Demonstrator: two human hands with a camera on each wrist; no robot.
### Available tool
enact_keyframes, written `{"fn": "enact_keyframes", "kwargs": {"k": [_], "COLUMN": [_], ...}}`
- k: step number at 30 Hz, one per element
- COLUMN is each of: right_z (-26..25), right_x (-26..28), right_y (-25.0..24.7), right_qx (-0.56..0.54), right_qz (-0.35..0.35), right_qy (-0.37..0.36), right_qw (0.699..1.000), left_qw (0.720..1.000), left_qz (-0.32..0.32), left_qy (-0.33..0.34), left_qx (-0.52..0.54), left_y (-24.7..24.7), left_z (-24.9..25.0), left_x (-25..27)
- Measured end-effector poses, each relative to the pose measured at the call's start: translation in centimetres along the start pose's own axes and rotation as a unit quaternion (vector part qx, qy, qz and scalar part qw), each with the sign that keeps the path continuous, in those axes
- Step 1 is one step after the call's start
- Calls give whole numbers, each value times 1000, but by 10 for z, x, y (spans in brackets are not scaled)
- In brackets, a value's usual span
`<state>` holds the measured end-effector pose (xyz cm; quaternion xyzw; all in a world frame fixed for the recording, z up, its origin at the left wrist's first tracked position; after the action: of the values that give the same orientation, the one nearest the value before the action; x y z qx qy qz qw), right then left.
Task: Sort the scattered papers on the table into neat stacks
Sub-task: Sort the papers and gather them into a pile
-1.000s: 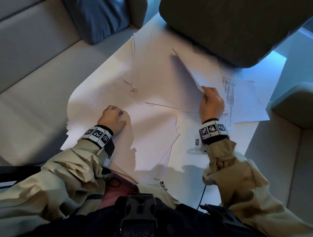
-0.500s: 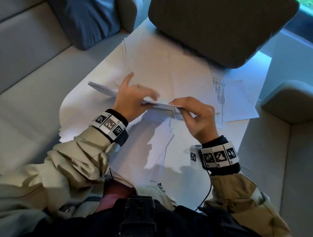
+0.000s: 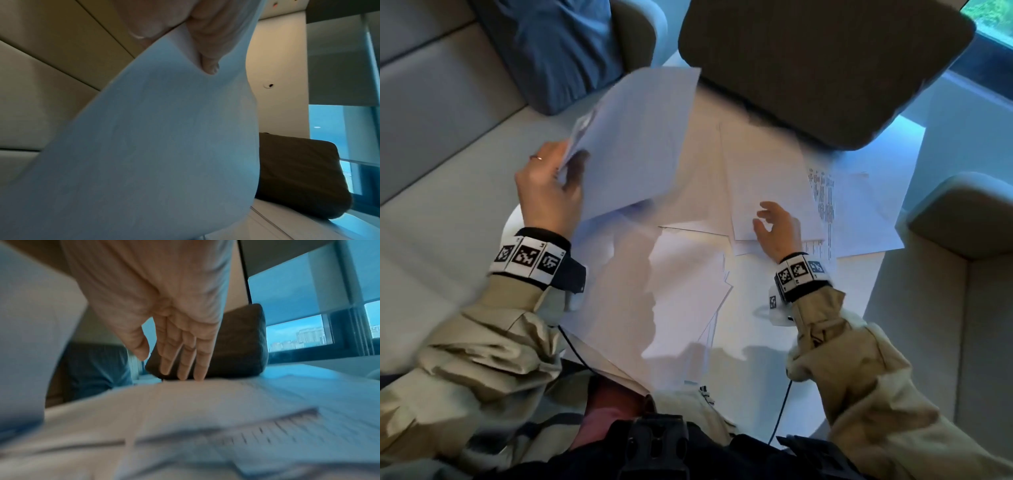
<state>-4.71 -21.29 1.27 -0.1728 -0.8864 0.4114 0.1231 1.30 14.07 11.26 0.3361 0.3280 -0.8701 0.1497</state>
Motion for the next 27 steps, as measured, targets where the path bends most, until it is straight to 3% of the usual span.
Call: {"fn": "enact_keyframes", "kwargs": {"k": [4,9,27], "right_z": [12,15,29], "right_x": [-22,-31,-46], "right_y": [41,71,75], "right_qx": [96,214,200], "right_qz": [-86,-125,-148], "right_qy": [56,131,133], "right_qw": [990,960,959], "left_qw": [1000,1000,999], "left_qz": [13,2,-3], "left_qy": [0,9,-17], "left_qx": [1,6,36], "left_y": [-5,-3,2], "left_z": [-3,-1,-1], "left_x": [-6,-8,0]}}
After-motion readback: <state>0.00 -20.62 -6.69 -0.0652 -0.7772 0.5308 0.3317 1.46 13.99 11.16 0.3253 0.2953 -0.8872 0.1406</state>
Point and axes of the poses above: each hand's wrist, its own x-axis away from the middle knuckle, its own y-axis out of the palm, z = x × y, the point moved 4 cm from there along -x, towards the middle knuckle, and after that the axes turned 3 degrees about y, right-handed, at the moved point
